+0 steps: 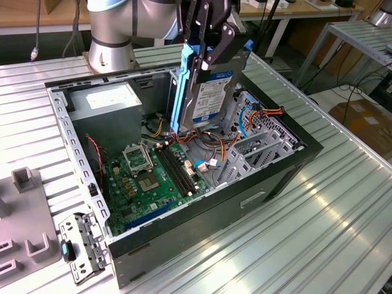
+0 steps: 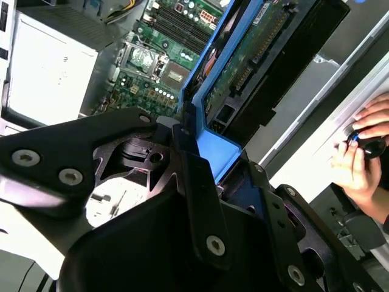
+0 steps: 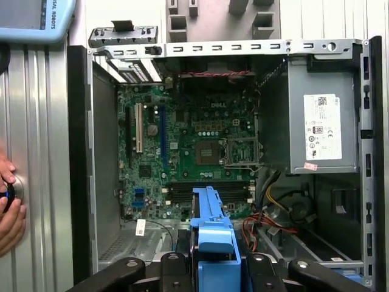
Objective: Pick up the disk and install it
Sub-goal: 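Insert the disk into the insertion slot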
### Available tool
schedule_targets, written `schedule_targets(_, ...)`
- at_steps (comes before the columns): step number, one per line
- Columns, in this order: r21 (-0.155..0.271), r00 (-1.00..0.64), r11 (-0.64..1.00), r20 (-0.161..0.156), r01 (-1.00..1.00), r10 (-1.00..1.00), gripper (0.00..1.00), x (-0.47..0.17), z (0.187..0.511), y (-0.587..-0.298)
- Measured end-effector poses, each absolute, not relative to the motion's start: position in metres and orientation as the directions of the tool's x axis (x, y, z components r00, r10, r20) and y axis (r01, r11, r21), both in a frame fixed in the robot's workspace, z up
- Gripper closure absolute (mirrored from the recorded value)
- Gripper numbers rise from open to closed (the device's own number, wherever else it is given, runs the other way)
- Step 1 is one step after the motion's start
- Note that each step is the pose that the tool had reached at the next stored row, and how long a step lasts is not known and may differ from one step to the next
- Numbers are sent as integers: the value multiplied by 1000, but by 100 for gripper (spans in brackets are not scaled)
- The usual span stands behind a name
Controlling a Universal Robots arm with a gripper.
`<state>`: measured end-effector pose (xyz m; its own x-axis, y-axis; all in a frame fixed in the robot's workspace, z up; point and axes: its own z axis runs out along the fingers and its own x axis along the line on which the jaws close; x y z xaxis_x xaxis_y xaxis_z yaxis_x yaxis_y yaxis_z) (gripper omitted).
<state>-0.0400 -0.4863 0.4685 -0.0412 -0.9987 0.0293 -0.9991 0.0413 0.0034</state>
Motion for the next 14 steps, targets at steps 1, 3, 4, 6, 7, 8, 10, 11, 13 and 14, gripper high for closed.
schedule_targets(1, 3, -41, 41, 32, -999, -999, 63, -40, 469, -489)
schedule_targets(3, 3, -41, 41, 35, -999, -999, 63, -40, 468, -493)
schedule_targets(4, 3, -42, 42, 38, -999, -998, 63, -40, 468, -495)
schedule_targets(6, 3, -42, 42, 43, -999, -998, 63, -40, 469, -501)
schedule_targets(7, 3, -42, 42, 45, -999, -998, 63, -40, 468, -503)
schedule_targets(8, 3, -42, 42, 49, -999, -998, 63, -39, 468, -507)
schedule_targets(10, 3, -42, 42, 51, -999, -998, 63, -39, 468, -511)
schedule_targets(11, 3, -42, 43, 52, -999, -998, 63, -39, 468, -515)
schedule_targets(13, 2, -42, 43, 53, -999, -998, 63, -39, 468, -521)
schedule_targets(14, 2, -42, 43, 54, -999, -998, 63, -38, 468, -523)
